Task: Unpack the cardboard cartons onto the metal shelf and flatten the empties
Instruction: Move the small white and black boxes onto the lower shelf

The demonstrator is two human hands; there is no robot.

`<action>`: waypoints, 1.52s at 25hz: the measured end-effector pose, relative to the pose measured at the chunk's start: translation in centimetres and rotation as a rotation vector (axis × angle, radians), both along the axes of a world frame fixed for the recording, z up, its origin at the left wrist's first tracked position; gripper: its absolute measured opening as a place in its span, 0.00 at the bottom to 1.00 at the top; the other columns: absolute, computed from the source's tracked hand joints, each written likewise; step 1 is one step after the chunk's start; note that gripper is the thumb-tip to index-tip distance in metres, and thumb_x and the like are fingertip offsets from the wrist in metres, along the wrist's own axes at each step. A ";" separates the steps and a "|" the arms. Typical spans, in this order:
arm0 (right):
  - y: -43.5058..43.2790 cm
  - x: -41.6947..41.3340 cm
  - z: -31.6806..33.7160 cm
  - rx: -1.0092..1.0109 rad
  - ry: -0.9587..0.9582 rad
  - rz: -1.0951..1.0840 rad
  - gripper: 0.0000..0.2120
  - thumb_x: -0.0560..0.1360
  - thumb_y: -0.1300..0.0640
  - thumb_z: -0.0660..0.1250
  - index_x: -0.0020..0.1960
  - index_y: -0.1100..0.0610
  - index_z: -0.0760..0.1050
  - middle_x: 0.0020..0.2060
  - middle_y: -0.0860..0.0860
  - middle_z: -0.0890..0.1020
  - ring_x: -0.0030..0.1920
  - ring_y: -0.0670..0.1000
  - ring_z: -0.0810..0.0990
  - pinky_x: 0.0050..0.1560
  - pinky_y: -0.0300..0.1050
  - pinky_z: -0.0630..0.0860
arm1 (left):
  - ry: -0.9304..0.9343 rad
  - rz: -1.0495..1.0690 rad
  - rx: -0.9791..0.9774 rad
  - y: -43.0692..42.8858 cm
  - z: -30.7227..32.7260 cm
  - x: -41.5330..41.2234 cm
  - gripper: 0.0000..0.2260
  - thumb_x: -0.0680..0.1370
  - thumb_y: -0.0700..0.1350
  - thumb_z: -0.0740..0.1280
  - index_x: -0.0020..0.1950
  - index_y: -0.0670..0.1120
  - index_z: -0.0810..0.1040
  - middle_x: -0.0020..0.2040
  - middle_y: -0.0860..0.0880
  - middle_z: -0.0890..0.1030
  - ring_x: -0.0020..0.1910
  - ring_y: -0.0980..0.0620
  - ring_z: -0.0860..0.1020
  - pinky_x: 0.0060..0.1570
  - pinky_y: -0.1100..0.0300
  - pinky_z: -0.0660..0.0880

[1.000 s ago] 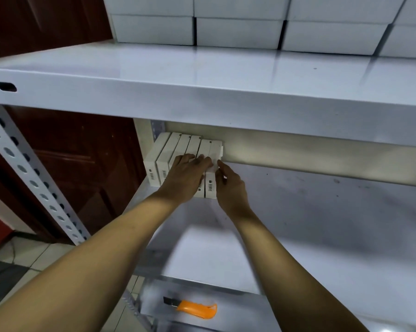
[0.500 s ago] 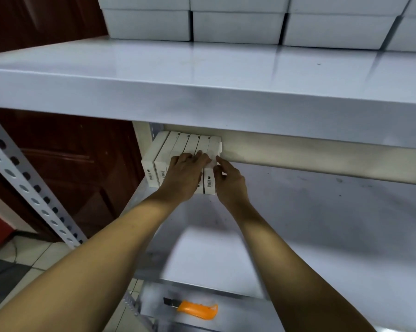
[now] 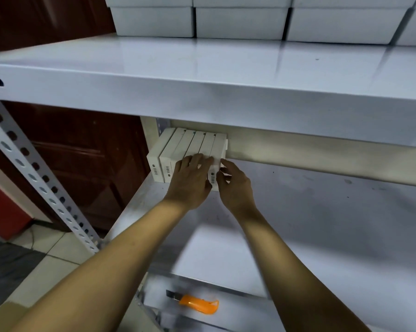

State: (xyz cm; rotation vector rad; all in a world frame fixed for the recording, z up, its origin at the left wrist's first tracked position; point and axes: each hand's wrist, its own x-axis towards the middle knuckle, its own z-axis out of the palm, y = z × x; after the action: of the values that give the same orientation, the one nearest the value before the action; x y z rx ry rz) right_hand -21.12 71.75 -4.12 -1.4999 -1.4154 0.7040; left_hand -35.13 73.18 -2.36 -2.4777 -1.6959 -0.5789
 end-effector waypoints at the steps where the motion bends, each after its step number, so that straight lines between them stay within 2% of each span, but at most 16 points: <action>1: -0.3 0.1 -0.2 0.004 -0.013 0.004 0.18 0.82 0.58 0.63 0.72 0.51 0.73 0.61 0.49 0.82 0.57 0.46 0.81 0.54 0.31 0.74 | -0.021 0.010 -0.008 -0.4 -0.2 0.0 0.26 0.78 0.45 0.67 0.76 0.48 0.67 0.74 0.45 0.68 0.72 0.42 0.65 0.70 0.49 0.61; 3: -1.1 0.2 -0.5 0.006 -0.028 0.014 0.18 0.82 0.58 0.63 0.71 0.52 0.74 0.60 0.50 0.83 0.60 0.47 0.81 0.57 0.35 0.75 | -0.052 0.030 -0.024 -1.4 -0.6 -0.1 0.27 0.78 0.46 0.67 0.76 0.49 0.66 0.75 0.46 0.66 0.74 0.43 0.63 0.71 0.49 0.60; 7: -3.2 0.7 -1.1 -0.005 -0.036 0.033 0.17 0.82 0.57 0.64 0.70 0.52 0.75 0.61 0.48 0.82 0.59 0.45 0.80 0.56 0.33 0.74 | -0.118 0.089 -0.062 -3.8 -1.4 -0.7 0.26 0.78 0.46 0.66 0.77 0.50 0.66 0.76 0.48 0.66 0.74 0.44 0.63 0.71 0.50 0.60; 12: -5.6 0.8 -1.2 -0.013 -0.046 0.085 0.17 0.81 0.56 0.65 0.70 0.49 0.75 0.63 0.45 0.81 0.62 0.45 0.78 0.63 0.44 0.76 | -0.178 0.135 -0.092 -6.9 -2.1 -1.7 0.23 0.75 0.49 0.63 0.70 0.48 0.74 0.71 0.46 0.74 0.70 0.41 0.70 0.66 0.47 0.66; 15: -6.8 0.5 -0.8 -0.008 -0.093 0.129 0.16 0.82 0.55 0.64 0.69 0.47 0.75 0.65 0.45 0.79 0.64 0.45 0.76 0.59 0.36 0.72 | -0.187 0.156 -0.112 -8.1 -1.8 -2.4 0.21 0.76 0.49 0.64 0.69 0.50 0.74 0.69 0.48 0.76 0.68 0.43 0.72 0.64 0.50 0.68; 18: -7.5 -0.5 -0.7 0.000 -0.090 0.179 0.15 0.82 0.54 0.64 0.67 0.46 0.75 0.68 0.44 0.77 0.66 0.46 0.75 0.56 0.30 0.69 | -0.237 0.236 -0.115 -10.0 -1.8 -3.4 0.19 0.78 0.49 0.65 0.70 0.52 0.73 0.69 0.51 0.75 0.68 0.46 0.70 0.66 0.53 0.64; 22: -7.9 -2.3 -0.6 0.017 -0.091 0.237 0.14 0.81 0.55 0.65 0.65 0.46 0.76 0.67 0.44 0.78 0.68 0.47 0.74 0.52 0.22 0.65 | -0.296 0.296 -0.135 -12.7 -1.9 -4.7 0.19 0.79 0.50 0.61 0.70 0.53 0.72 0.68 0.52 0.74 0.68 0.49 0.68 0.67 0.54 0.62; 26: -8.5 -4.1 -0.8 0.033 -0.108 0.295 0.13 0.81 0.54 0.65 0.65 0.47 0.76 0.64 0.45 0.80 0.66 0.47 0.76 0.55 0.29 0.69 | -0.306 0.341 -0.136 -14.4 -1.9 -6.2 0.17 0.80 0.48 0.63 0.70 0.54 0.71 0.68 0.54 0.74 0.68 0.50 0.67 0.67 0.56 0.62; 30: -9.5 -6.2 -0.9 0.031 -0.113 0.339 0.14 0.81 0.55 0.64 0.65 0.48 0.77 0.62 0.45 0.81 0.62 0.45 0.78 0.51 0.22 0.66 | -0.343 0.386 -0.145 -16.2 -2.0 -7.7 0.17 0.81 0.48 0.63 0.70 0.54 0.71 0.69 0.55 0.73 0.69 0.51 0.65 0.68 0.56 0.61; 35: -11.1 -8.9 -0.7 0.024 -0.090 0.395 0.13 0.81 0.55 0.65 0.64 0.47 0.78 0.60 0.42 0.81 0.59 0.41 0.78 0.52 0.28 0.70 | -0.401 0.441 -0.143 -19.2 -2.7 -9.9 0.17 0.81 0.48 0.64 0.70 0.55 0.71 0.67 0.55 0.74 0.67 0.52 0.66 0.68 0.56 0.62; 38: -12.8 -11.2 -0.9 0.028 -0.081 0.444 0.11 0.81 0.57 0.65 0.60 0.48 0.79 0.57 0.42 0.82 0.55 0.39 0.79 0.52 0.26 0.70 | -0.432 0.487 -0.132 -21.6 -2.8 -11.6 0.17 0.80 0.48 0.64 0.69 0.55 0.72 0.66 0.55 0.74 0.66 0.54 0.66 0.67 0.56 0.63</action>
State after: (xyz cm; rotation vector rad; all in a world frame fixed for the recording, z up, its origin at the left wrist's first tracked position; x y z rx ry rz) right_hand -32.31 58.93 -5.05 -1.2120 -1.8394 0.8928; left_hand -46.69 51.55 -5.17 -1.9801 -2.4550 -1.0129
